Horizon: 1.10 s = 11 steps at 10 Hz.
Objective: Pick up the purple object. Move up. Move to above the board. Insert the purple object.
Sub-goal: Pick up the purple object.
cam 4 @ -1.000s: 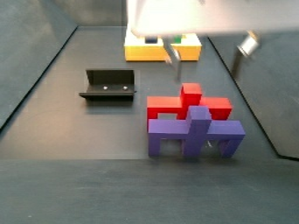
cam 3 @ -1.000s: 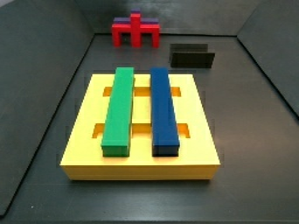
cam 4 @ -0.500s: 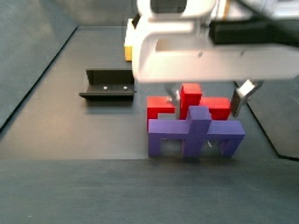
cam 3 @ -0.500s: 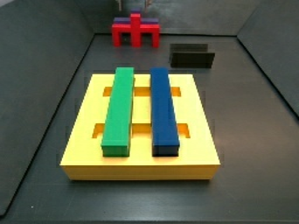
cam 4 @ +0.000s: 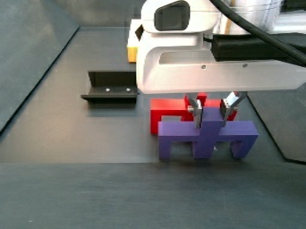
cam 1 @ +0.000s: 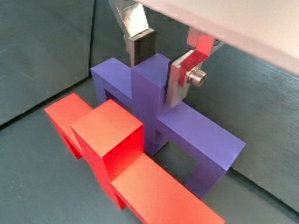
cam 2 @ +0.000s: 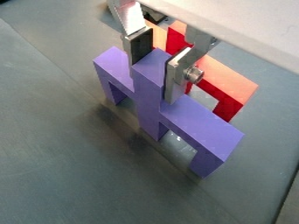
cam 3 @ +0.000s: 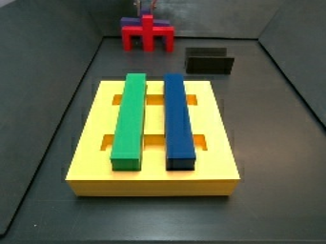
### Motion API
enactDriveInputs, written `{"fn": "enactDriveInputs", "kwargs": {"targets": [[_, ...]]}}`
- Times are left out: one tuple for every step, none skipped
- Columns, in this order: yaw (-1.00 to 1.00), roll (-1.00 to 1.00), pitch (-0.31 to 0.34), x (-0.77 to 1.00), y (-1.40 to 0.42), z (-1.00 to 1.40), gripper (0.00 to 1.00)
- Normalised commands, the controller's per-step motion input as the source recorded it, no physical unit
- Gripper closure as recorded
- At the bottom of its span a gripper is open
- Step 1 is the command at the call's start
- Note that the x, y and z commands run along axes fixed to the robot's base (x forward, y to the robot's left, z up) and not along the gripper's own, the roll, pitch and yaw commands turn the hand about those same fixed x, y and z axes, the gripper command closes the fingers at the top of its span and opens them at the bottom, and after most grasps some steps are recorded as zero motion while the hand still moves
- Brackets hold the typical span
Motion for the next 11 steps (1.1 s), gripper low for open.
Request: {"fn": "enactDriveInputs", "kwargs": {"targets": [[0.0, 0.0, 0.0, 0.0, 0.0, 0.0, 1.0], [0.0, 0.0, 0.0, 0.0, 0.0, 0.0, 1.0], [0.0, 0.0, 0.0, 0.0, 0.0, 0.0, 1.0], [0.0, 0.0, 0.0, 0.0, 0.0, 0.0, 1.0], [0.0, 0.0, 0.0, 0.0, 0.0, 0.0, 1.0], [0.0, 0.0, 0.0, 0.0, 0.0, 0.0, 1.0], [0.0, 0.0, 0.0, 0.0, 0.0, 0.0, 1.0], [0.0, 0.0, 0.0, 0.0, 0.0, 0.0, 1.0], [0.0, 0.0, 0.0, 0.0, 0.0, 0.0, 1.0], [0.0, 0.0, 0.0, 0.0, 0.0, 0.0, 1.0], [0.0, 0.0, 0.0, 0.0, 0.0, 0.0, 1.0]]}}
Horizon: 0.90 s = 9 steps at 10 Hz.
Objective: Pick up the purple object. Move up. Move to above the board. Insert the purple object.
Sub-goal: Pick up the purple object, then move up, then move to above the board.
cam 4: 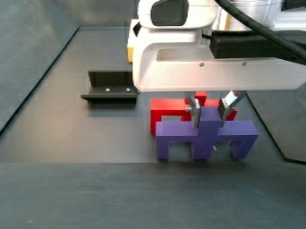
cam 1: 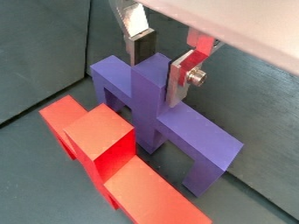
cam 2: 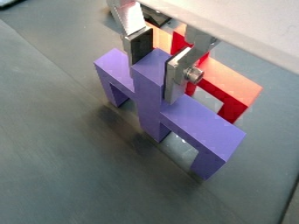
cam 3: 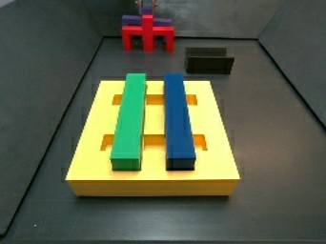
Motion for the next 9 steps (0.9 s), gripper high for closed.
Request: {"fn": "enactDriveInputs", "kwargs": {"targets": [[0.0, 0.0, 0.0, 0.0, 0.0, 0.0, 1.0], [0.0, 0.0, 0.0, 0.0, 0.0, 0.0, 1.0], [0.0, 0.0, 0.0, 0.0, 0.0, 0.0, 1.0], [0.0, 0.0, 0.0, 0.0, 0.0, 0.83, 1.0], [0.02, -0.01, 0.076, -0.09, -0.01, 0.66, 1.0], [0.02, 0.02, 0.089, -0.08, -0.01, 0.51, 1.0], [0.02, 0.06, 0.063, -0.01, -0.01, 0.19, 1.0], [0.0, 0.0, 0.0, 0.0, 0.0, 1.4, 1.0], [-0.01, -0.03, 0.015, -0.02, 0.0, 1.4, 1.0]]}}
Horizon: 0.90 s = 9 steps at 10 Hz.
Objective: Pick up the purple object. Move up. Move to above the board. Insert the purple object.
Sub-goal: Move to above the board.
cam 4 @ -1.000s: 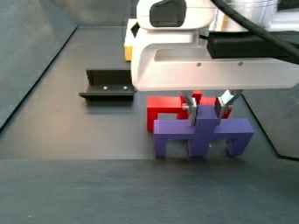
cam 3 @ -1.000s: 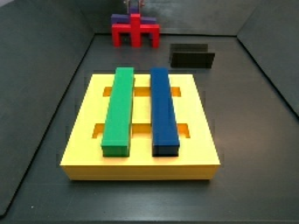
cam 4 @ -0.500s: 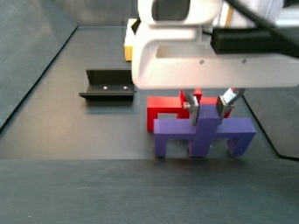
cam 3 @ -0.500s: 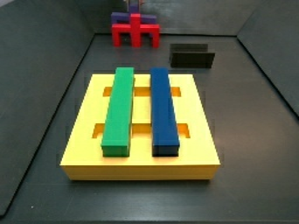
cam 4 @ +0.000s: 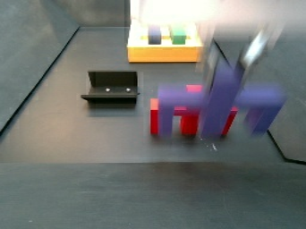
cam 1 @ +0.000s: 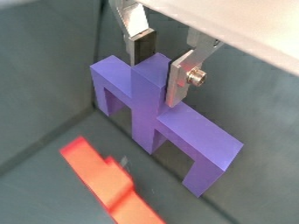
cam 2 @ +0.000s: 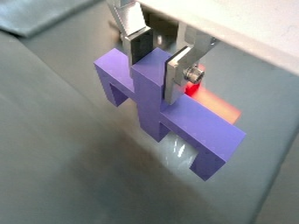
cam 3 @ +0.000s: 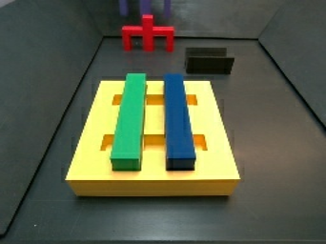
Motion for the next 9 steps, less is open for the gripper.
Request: {"fn": "enactDriveInputs", "kwargs": {"targets": [[-0.01, 0.01, 0.015, -0.04, -0.01, 1.4, 1.0], [0.0, 0.0, 0.021, 0.03, 0.0, 1.4, 1.0], [0.0, -0.02, 0.069, 0.04, 0.02, 0.79, 1.0], [-0.01, 0.0, 0.083, 0.04, 0.0, 0.31, 1.0], [0.03, -0.16, 0.141, 0.15, -1.4, 0.13, 1.0], [0.04, -0.12, 0.13, 0.15, -1.4, 0.13, 1.0], [0.03, -0.04, 0.073, 0.14, -1.4, 0.13, 1.0], [0.02, -0.02, 0.002, 0.13, -1.4, 0.13, 1.0], [0.01, -0.01, 0.008, 0.14, -1.4, 0.13, 1.0]]}}
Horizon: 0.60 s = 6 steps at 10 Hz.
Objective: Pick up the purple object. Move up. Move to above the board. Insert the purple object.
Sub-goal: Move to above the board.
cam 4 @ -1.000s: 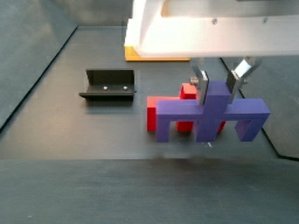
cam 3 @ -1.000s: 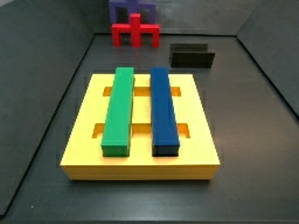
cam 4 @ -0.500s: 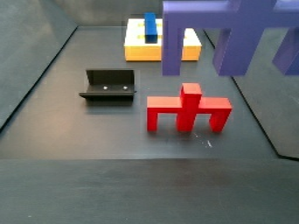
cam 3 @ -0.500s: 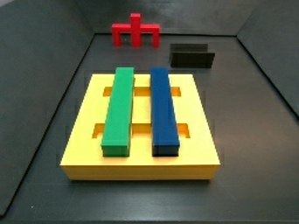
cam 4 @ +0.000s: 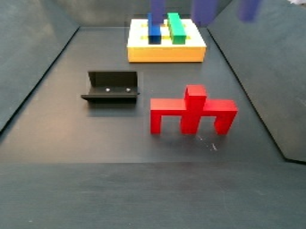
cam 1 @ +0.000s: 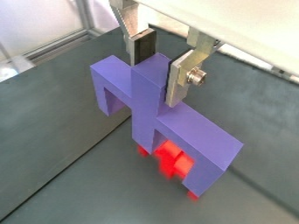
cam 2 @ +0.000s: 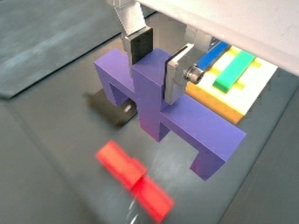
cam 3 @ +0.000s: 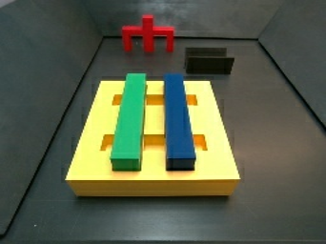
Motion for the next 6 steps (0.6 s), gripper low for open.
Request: {"fn": "enactDriveInputs", "kwargs": {"targets": [[0.01, -0.01, 0.011, 0.14, -1.4, 0.13, 1.0], [0.01, -0.02, 0.01, 0.13, -1.4, 0.13, 1.0], [0.01, 0.0, 0.016, 0.13, -1.4, 0.14, 1.0], [0.01, -0.01, 0.029, 0.13, -1.4, 0.14, 1.0], [0.01, -0.01, 0.058, 0.14, -1.4, 0.15, 1.0], [0.0, -0.02, 0.072, 0.15, -1.4, 0.15, 1.0]]}}
